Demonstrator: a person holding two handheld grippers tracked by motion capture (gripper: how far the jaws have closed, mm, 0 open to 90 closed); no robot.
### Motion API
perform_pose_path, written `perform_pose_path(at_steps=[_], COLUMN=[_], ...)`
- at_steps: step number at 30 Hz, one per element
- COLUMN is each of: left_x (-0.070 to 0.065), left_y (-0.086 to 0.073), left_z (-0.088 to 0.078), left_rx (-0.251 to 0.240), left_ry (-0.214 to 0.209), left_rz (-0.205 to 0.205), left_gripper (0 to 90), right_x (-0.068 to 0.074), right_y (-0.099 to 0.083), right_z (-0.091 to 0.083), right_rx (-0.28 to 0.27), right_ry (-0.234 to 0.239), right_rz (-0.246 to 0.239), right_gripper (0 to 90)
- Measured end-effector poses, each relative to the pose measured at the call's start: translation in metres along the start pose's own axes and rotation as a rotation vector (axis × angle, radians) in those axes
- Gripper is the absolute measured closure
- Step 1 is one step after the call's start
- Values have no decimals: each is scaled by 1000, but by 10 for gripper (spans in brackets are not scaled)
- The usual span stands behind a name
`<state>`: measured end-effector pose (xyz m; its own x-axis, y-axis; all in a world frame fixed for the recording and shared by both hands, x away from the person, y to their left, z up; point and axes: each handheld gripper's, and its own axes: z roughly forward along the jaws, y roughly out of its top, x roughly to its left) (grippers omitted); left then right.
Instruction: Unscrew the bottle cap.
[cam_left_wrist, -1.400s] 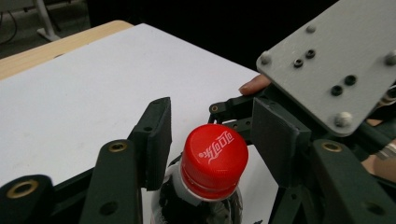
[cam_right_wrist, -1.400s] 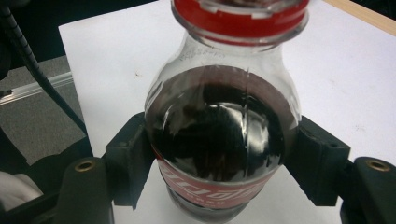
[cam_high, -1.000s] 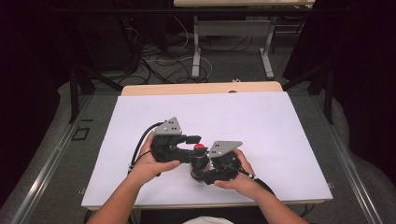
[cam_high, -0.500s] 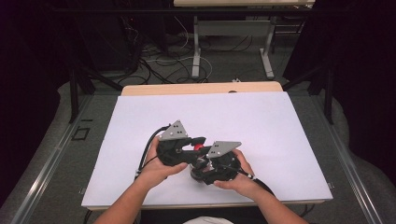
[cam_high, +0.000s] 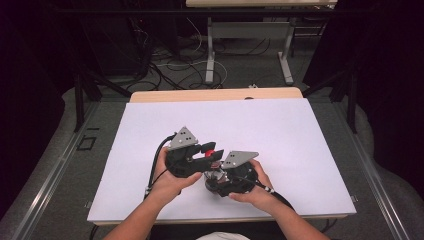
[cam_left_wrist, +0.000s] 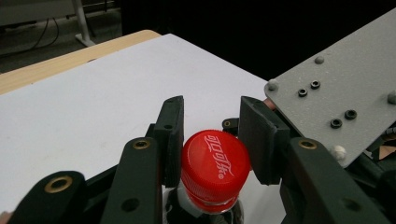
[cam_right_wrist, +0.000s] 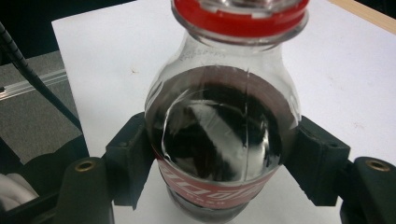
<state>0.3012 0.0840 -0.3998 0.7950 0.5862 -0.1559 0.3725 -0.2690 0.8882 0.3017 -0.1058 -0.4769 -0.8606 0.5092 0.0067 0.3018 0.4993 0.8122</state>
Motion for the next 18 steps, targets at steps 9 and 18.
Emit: perform_pose_path(at_steps=[9,18], left_x=[18,42], left_y=[-2,-7], left_z=[-4,-10], left_rx=[23,32], left_ry=[52,120], left_rz=[-46,-112], left_gripper=[619,619], right_x=[-4,-10], right_y=[-2,-3], right_z=[1,-2], right_rx=[-6,-19], right_ry=[-14,-35], right_rz=[3,25], right_gripper=[299,299])
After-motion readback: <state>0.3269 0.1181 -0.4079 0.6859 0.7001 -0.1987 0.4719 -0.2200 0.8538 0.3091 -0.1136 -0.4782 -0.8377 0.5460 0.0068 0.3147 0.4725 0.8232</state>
